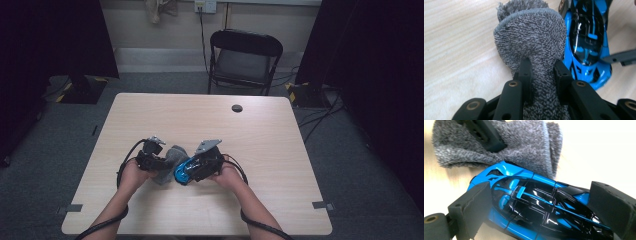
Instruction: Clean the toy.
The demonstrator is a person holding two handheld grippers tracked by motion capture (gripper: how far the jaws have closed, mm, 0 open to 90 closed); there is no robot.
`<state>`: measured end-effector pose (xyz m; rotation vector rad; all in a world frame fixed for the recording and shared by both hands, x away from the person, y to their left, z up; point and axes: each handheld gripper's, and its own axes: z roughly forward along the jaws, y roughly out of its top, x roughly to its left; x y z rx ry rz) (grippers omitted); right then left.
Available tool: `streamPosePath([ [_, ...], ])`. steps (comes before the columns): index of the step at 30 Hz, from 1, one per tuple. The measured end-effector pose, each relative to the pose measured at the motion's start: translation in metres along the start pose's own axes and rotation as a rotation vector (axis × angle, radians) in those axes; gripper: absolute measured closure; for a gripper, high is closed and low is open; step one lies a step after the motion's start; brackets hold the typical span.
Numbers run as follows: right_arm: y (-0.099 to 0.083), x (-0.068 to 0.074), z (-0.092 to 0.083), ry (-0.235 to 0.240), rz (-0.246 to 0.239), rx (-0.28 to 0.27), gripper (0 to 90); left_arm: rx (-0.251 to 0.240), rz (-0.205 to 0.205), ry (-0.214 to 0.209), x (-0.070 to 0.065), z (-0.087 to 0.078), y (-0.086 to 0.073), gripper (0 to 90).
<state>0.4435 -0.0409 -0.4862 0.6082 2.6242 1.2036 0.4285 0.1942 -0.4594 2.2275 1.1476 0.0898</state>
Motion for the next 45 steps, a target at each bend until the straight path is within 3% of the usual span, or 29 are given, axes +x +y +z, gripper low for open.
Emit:
streamPosePath([
  [8, -0.001, 0.002, 0.000, -0.002, -0.003, -0.012, 5.1, 0.015, 0.002, 0.004, -0.002, -0.010, -0.005, 72.5],
  [19, 0.001, 0.004, 0.000, -0.010, 0.005, 0.007, 5.0, 0.006, 0.003, 0.007, -0.002, -0.018, -0.001, 71.6],
  [26, 0.003, 0.001, 0.000, 0.008, 0.065, -0.006, 5.8, -0.002, 0.013, 0.013, 0.000, -0.025, 0.005, 70.6],
  [29, 0.004, 0.000, -0.002, 0.002, 0.052, 0.011, 11.0, -0.006, 0.026, 0.015, -0.002, -0.029, 0.010, 70.7],
  [31, 0.005, 0.000, -0.004, 0.008, 0.034, 0.010, 15.7, -0.011, 0.031, 0.018, -0.004, -0.030, 0.013, 70.6],
  [33, 0.005, 0.000, -0.007, 0.034, 0.039, -0.002, 14.9, -0.007, 0.030, 0.021, -0.003, -0.032, 0.016, 70.4],
  [39, 0.008, -0.001, -0.014, 0.043, 0.027, -0.001, 14.9, -0.010, 0.040, 0.021, -0.005, -0.035, 0.023, 70.4],
  [45, 0.010, -0.007, -0.032, 0.045, 0.031, 0.005, 15.0, -0.024, 0.057, 0.024, -0.011, -0.039, 0.031, 70.4],
])
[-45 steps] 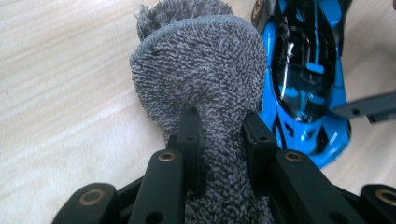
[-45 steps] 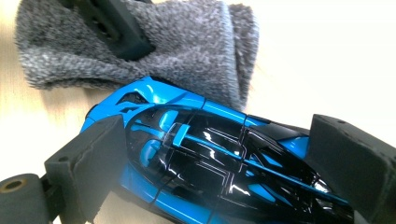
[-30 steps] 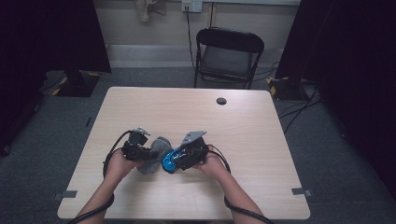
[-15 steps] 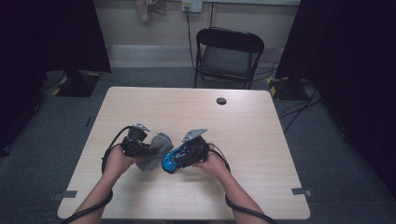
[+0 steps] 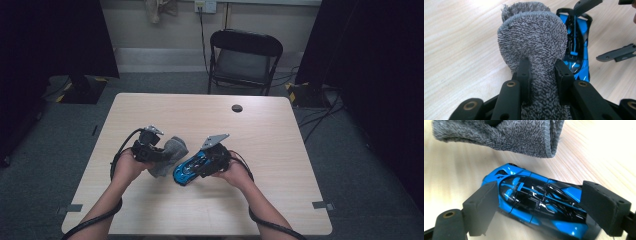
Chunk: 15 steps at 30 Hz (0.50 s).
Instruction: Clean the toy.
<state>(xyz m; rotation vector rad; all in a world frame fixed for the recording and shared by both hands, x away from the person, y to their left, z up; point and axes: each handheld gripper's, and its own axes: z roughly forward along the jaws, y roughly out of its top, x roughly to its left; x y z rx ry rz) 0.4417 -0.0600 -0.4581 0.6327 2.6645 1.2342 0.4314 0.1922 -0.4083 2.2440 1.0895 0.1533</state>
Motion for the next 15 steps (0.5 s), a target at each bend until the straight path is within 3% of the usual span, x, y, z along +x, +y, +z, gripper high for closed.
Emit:
streamPosePath([
  [3, -0.001, -0.004, -0.013, 0.003, 0.022, -0.030, 15.0, -0.017, 0.013, -0.009, -0.005, -0.001, 0.006, 70.4],
  [9, -0.008, -0.010, -0.031, -0.010, 0.001, -0.012, 15.0, -0.035, 0.034, -0.028, -0.017, 0.000, 0.019, 70.4],
  [15, -0.022, -0.020, -0.051, -0.033, 0.022, -0.005, 15.1, -0.059, 0.066, -0.056, -0.035, 0.002, 0.032, 70.4],
])
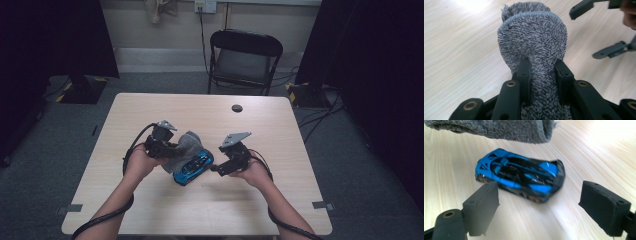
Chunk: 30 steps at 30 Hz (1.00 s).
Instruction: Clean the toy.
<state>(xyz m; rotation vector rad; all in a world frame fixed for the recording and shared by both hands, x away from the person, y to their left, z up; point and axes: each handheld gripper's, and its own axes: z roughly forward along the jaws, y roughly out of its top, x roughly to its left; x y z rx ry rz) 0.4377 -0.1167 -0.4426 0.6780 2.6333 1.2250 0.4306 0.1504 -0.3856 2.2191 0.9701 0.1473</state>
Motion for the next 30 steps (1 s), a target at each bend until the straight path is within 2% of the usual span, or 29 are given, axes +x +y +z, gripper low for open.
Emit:
streamPosePath([
  [4, -0.008, -0.007, -0.015, -0.016, 0.011, -0.004, 15.1, -0.020, 0.020, -0.021, -0.012, 0.004, 0.009, 70.4],
  [9, -0.016, -0.014, -0.030, -0.034, 0.018, -0.005, 15.2, -0.022, 0.038, -0.044, -0.024, 0.014, 0.019, 70.4],
  [15, -0.018, -0.019, -0.048, -0.043, 0.015, -0.023, 15.7, 0.011, 0.058, -0.055, -0.036, 0.033, 0.027, 70.4],
  [20, -0.010, -0.017, -0.062, -0.054, -0.006, -0.045, 16.4, 0.032, 0.075, -0.075, -0.043, 0.047, 0.032, 70.5],
  [27, -0.006, -0.017, -0.060, -0.049, -0.017, -0.037, 18.4, 0.034, 0.108, -0.119, -0.054, 0.055, 0.036, 70.6],
  [30, -0.007, -0.016, -0.054, -0.041, -0.021, -0.029, 19.8, 0.017, 0.103, -0.144, -0.055, 0.055, 0.037, 70.5],
])
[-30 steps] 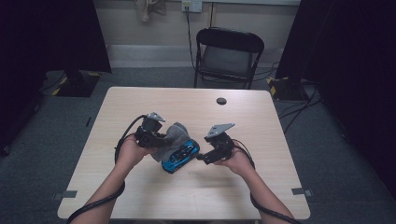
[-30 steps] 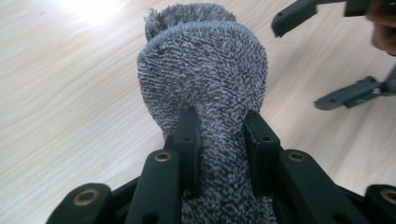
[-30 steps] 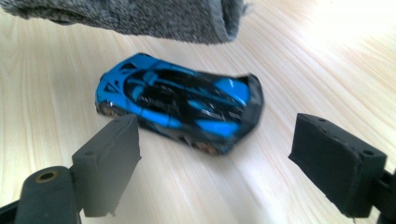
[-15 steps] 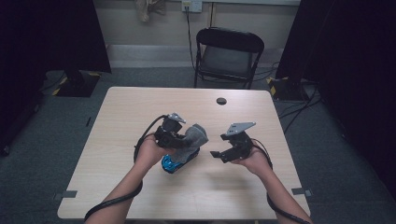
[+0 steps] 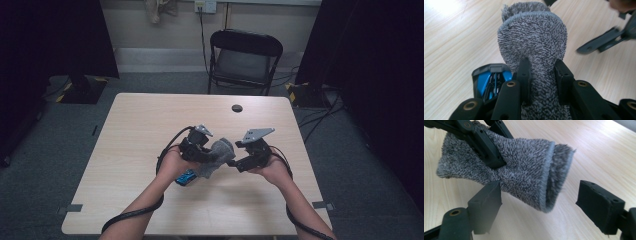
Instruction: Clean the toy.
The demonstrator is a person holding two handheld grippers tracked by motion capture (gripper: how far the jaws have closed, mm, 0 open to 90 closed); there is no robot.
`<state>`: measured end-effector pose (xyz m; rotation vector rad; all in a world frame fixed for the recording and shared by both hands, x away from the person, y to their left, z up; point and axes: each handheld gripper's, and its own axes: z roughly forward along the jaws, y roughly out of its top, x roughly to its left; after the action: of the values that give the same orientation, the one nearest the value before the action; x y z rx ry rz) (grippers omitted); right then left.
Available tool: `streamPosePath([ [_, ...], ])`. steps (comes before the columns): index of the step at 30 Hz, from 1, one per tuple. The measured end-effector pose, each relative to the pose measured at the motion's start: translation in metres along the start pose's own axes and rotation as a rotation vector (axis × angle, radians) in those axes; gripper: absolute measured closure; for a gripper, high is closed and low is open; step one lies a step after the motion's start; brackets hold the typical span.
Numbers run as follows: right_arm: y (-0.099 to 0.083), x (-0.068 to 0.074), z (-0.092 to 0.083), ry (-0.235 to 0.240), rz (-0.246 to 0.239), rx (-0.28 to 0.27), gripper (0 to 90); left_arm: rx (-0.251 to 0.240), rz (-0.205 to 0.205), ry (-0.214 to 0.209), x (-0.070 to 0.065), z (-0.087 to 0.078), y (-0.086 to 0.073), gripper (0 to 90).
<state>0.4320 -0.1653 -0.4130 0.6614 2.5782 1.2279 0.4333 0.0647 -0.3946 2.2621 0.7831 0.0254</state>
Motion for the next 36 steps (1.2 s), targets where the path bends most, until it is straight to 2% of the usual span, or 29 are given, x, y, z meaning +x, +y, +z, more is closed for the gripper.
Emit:
streamPosePath([
  [6, -0.001, 0.003, 0.011, 0.028, -0.004, 0.020, 26.6, -0.008, 0.000, -0.031, 0.000, 0.004, 0.000, 71.0],
  [10, -0.002, 0.004, 0.016, 0.040, -0.006, 0.031, 34.2, -0.010, 0.003, -0.034, -0.003, 0.007, -0.001, 71.3],
  [14, -0.005, 0.002, 0.015, 0.070, 0.004, 0.035, 51.6, -0.013, -0.008, -0.044, -0.001, 0.009, -0.001, 71.3],
  [19, -0.007, 0.003, 0.014, 0.105, 0.020, 0.044, 68.4, -0.011, 0.007, -0.033, -0.004, 0.011, -0.001, 71.3],
  [21, -0.008, 0.002, 0.013, 0.116, 0.032, 0.051, 71.1, -0.009, 0.016, -0.033, -0.005, 0.013, 0.000, 71.2],
  [27, -0.013, 0.000, 0.006, 0.098, 0.043, 0.039, 75.6, -0.028, 0.039, -0.027, -0.008, 0.018, 0.003, 68.6],
  [32, -0.016, -0.002, -0.001, 0.071, 0.047, 0.038, 77.5, -0.040, 0.069, -0.002, -0.011, 0.023, 0.006, 54.4],
  [36, -0.021, -0.006, -0.007, 0.054, 0.067, 0.043, 77.8, -0.047, 0.068, 0.015, -0.009, 0.025, 0.006, 41.6],
])
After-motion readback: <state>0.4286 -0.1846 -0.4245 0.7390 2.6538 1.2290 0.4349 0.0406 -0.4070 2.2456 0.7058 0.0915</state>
